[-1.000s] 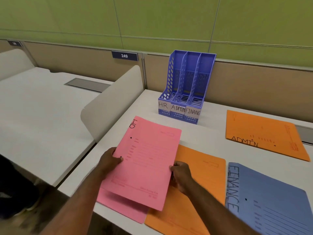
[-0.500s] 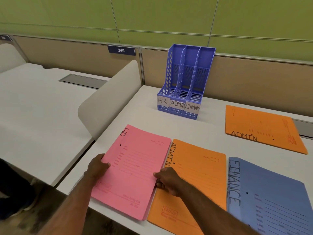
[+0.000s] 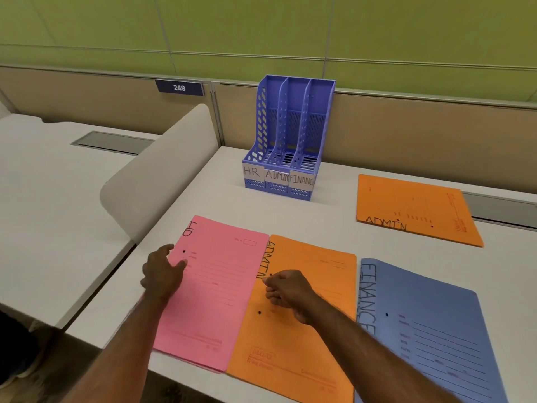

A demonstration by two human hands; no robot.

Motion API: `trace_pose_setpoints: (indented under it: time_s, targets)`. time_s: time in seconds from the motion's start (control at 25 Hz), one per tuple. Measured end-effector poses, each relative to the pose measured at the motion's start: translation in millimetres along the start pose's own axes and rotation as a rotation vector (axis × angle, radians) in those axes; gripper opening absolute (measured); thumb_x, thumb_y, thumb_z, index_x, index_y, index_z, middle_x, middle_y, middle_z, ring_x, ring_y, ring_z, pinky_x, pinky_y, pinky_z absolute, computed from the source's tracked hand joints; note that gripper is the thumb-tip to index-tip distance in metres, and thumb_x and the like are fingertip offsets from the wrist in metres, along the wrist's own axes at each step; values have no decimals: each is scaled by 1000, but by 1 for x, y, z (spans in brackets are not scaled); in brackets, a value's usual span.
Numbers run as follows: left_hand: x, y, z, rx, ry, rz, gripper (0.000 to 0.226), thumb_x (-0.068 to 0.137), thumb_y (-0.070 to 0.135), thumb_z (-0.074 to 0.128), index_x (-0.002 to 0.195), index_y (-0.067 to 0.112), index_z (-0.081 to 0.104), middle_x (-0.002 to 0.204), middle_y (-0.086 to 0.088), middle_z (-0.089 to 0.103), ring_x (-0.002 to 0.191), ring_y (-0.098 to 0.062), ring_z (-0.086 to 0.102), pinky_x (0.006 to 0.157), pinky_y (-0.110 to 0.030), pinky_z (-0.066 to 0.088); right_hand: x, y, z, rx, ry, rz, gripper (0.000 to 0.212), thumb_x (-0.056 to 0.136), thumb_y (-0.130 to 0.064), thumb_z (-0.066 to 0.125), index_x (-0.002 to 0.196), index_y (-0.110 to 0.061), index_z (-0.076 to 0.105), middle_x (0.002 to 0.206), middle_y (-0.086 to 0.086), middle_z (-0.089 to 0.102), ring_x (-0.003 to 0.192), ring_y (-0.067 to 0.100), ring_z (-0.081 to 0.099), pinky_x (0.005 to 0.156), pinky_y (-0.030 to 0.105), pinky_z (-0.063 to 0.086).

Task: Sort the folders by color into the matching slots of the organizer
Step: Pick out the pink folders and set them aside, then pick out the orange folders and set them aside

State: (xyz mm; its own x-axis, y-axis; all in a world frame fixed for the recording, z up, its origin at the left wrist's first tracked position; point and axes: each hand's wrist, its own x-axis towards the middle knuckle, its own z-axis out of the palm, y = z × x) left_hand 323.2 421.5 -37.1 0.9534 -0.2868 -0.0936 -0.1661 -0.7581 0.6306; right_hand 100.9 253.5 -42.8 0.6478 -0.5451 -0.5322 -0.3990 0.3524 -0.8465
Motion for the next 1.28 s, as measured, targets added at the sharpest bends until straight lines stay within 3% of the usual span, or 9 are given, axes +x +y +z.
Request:
trace_pose_setpoints:
  time_s: [0.16, 0.28, 0.64, 0.8, 0.92, 1.04, 1.16, 1.28]
  targets:
    - [-27, 70, 42, -65, -8, 231, 42, 85, 22, 70, 126, 21, 57, 135, -13, 52, 127, -37, 44, 104, -57, 34, -4, -11, -76, -160, 150, -150, 16, 87, -25, 68, 95, -11, 67, 98, 10, 67, 91, 25, 63, 75, 36, 48]
    - [-61, 125, 93, -79, -109, 339, 43, 86, 23, 69, 127, 23, 55, 137, -8, 51, 127, -33, 44, 103, -56, 36, -5, -19, -151, -271, 308, -279, 22, 88, -21, 67, 107, -10, 66, 105, 2, 64, 97, 15, 58, 79, 25, 42]
    - [-133, 268, 231, -260, -332, 411, 47, 84, 18, 72, 128, 17, 54, 133, -8, 52, 123, -27, 48, 102, -52, 42, 6, -14, -368, -311, 581, -283, 31, 86, -18, 69, 116, -13, 61, 116, 1, 60, 102, 18, 56, 83, 27, 43]
    - [-142, 311, 279, -310, -403, 326, 52, 84, 20, 73, 131, 16, 50, 134, -10, 47, 121, -27, 48, 103, -49, 44, 16, -4, -434, -361, 639, -262, 35, 86, -16, 70, 119, -11, 59, 123, 7, 58, 104, 19, 55, 86, 29, 45]
    - [-151, 337, 313, -486, -458, 55, 54, 85, 21, 72, 132, 16, 46, 137, -11, 47, 118, -26, 50, 99, -43, 46, 31, -2, -471, -487, 644, -266, 38, 86, -16, 70, 122, -9, 58, 126, 12, 56, 111, 26, 57, 93, 33, 47]
    - [-162, 356, 344, -643, -489, -177, 65, 83, 21, 74, 138, 16, 39, 143, -14, 43, 126, -34, 48, 104, -46, 43, 51, -11, -501, -612, 620, -276, 41, 86, -17, 69, 125, -10, 57, 129, 14, 54, 115, 28, 55, 92, 31, 44]
    - [-152, 364, 354, -517, -377, -166, 78, 82, 23, 75, 146, 13, 32, 150, -14, 29, 131, -37, 43, 107, -45, 39, 69, -20, -521, -686, 623, -281, 46, 84, -20, 72, 126, -14, 55, 134, 12, 51, 117, 29, 54, 88, 30, 44]
    - [-129, 362, 358, -327, -298, -171, 83, 81, 32, 76, 146, 7, 30, 149, -18, 24, 131, -39, 41, 108, -46, 38, 83, -19, -533, -718, 606, -198, 62, 78, -22, 78, 132, -14, 49, 138, 12, 47, 122, 30, 51, 96, 35, 45]
